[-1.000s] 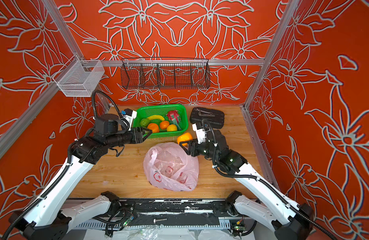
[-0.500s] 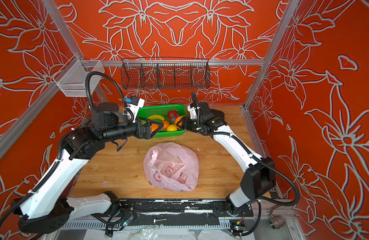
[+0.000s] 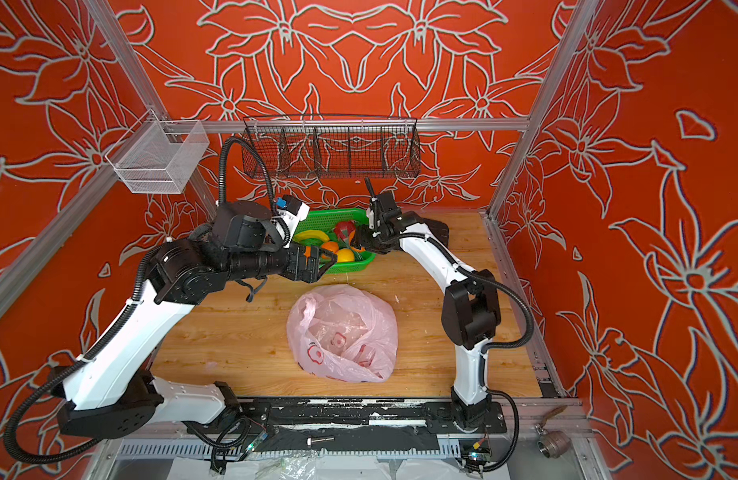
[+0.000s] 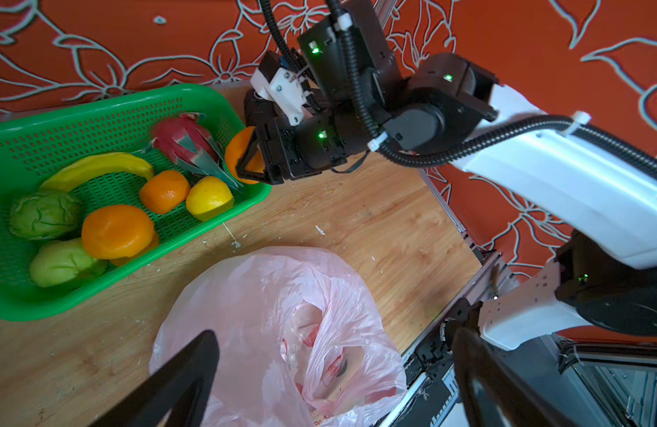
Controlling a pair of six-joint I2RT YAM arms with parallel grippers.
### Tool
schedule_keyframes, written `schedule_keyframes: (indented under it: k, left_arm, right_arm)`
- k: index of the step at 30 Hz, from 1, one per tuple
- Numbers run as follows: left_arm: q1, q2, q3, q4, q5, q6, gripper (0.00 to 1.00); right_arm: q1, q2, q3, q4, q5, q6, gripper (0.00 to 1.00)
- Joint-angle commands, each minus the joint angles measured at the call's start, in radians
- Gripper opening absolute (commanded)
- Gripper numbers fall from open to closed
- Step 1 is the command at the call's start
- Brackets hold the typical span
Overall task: Untie the knot of the plastic bag and take out the fruit
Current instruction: 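Carry the orange over the green basket and release it with the right gripper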
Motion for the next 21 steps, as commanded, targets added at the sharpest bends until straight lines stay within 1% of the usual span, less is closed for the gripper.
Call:
schedule_keyframes:
  k: [1,6,12,16,21]
  left_arm:
    - [-0.023,0.020,0.036,-0.065,-0.063,0.033,0.97]
    - [-0.029,0.022,0.024,-0.069,-0.077,0.036,0.97]
    - [-0.029,0.012,0.007,-0.073,-0.098,0.035,0.97]
    - [-0.029,-0.002,-0.004,-0.072,-0.112,0.034,0.97]
    - [-0.029,-0.024,-0.030,-0.073,-0.130,0.023,0.97]
  right_arm:
    - [-0.005,0.076,0.083,-0.060,0.040,0.002,0.43]
    - [-0.005,0.187,0.182,-0.119,0.137,0.037,0.45]
    - [-0.005,0.292,0.264,-0.147,0.127,0.092,0.48]
    - [-0.003,0.347,0.320,-0.213,0.166,0.134,0.59]
    - [-0.003,0.346,0.334,-0.237,0.185,0.157,0.75]
